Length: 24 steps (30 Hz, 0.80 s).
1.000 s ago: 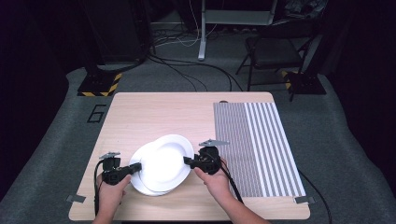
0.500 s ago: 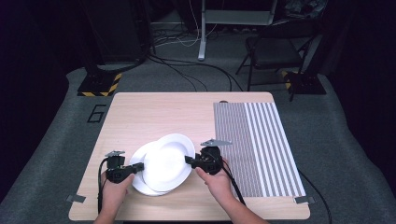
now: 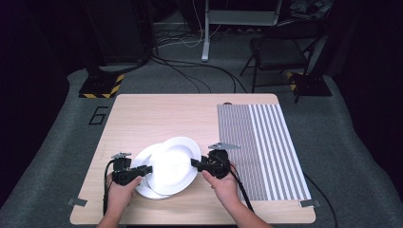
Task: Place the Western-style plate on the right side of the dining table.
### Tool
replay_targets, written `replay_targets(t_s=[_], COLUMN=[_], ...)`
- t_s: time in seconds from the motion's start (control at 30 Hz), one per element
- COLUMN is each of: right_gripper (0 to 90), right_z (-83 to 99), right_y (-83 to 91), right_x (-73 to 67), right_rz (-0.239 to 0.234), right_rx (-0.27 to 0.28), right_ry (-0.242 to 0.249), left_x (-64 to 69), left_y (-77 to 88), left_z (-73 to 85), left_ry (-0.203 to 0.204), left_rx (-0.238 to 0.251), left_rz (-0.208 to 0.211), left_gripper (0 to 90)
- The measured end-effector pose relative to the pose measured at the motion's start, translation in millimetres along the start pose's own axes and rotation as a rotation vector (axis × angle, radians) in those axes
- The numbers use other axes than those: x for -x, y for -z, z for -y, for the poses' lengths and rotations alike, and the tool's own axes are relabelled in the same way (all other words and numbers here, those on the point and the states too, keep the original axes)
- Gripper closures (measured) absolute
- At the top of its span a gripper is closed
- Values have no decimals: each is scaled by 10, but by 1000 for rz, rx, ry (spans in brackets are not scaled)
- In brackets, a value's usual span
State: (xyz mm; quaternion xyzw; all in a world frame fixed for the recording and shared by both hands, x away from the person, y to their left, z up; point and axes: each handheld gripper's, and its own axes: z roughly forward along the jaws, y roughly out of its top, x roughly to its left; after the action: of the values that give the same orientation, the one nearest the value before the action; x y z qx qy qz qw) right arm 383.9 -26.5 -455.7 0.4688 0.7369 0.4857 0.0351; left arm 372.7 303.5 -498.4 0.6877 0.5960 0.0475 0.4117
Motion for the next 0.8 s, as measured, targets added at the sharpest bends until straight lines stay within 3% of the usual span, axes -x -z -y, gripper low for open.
replay_targets(t_s=[0.1, 0.3, 0.6, 0.8], right_gripper=[582, 618, 619, 598], right_z=[5, 38, 78, 121], right_y=[50, 122, 122, 100], right_x=[-19, -63, -35, -4], right_rz=[1, 48, 48, 56], right_rx=[3, 5, 0, -13], right_ry=[9, 91, 79, 50], left_x=[-1, -16, -42, 8], left_y=[-7, -11, -3, 17], left_z=[11, 1, 11, 31], left_ry=[12, 12, 51, 21], left_rx=[1, -7, -2, 4], left_rz=[18, 29, 76, 71], left_gripper=[609, 600, 565, 538])
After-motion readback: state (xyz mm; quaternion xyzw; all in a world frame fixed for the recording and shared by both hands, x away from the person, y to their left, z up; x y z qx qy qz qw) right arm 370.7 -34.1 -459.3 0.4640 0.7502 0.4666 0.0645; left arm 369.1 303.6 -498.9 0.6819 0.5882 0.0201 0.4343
